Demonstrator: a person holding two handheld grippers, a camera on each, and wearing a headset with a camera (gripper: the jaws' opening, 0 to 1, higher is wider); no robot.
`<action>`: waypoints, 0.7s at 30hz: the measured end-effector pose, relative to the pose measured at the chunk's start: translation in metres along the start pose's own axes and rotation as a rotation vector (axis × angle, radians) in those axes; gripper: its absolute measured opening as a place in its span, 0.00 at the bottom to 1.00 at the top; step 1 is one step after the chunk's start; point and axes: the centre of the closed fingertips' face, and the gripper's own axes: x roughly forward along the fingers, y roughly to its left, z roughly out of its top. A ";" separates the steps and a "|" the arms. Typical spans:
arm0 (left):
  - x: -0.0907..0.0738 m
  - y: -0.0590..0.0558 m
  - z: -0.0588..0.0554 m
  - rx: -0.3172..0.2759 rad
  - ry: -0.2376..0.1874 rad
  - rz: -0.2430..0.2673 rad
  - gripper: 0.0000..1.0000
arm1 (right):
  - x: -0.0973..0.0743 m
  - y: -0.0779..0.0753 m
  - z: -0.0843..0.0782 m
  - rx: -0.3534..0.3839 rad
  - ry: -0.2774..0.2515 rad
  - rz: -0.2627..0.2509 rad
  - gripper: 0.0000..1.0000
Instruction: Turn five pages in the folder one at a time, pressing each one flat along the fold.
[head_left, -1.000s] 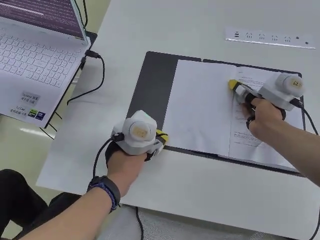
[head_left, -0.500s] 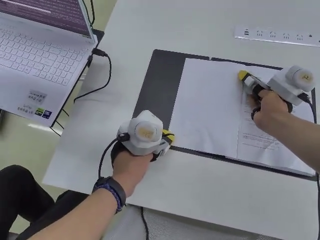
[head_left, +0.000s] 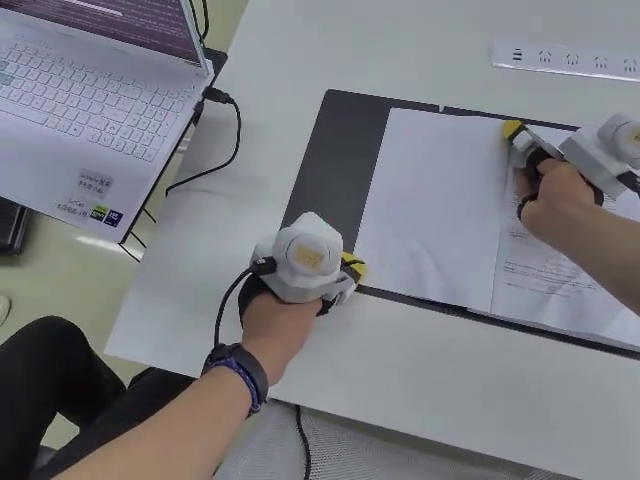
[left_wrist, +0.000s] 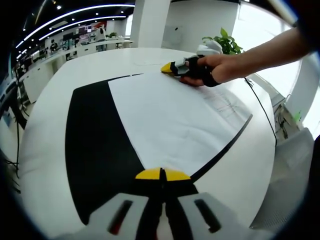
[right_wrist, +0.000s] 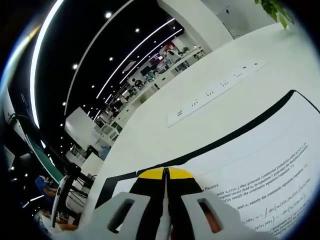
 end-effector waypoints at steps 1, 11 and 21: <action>0.000 0.000 0.000 -0.001 0.000 0.000 0.00 | 0.001 -0.001 0.000 0.002 0.001 0.001 0.00; -0.002 -0.001 0.001 -0.010 -0.001 0.004 0.00 | -0.011 0.004 -0.012 -0.038 0.040 0.053 0.00; 0.000 0.000 0.001 -0.010 -0.005 0.002 0.00 | -0.034 0.018 -0.029 -0.077 0.081 0.079 0.00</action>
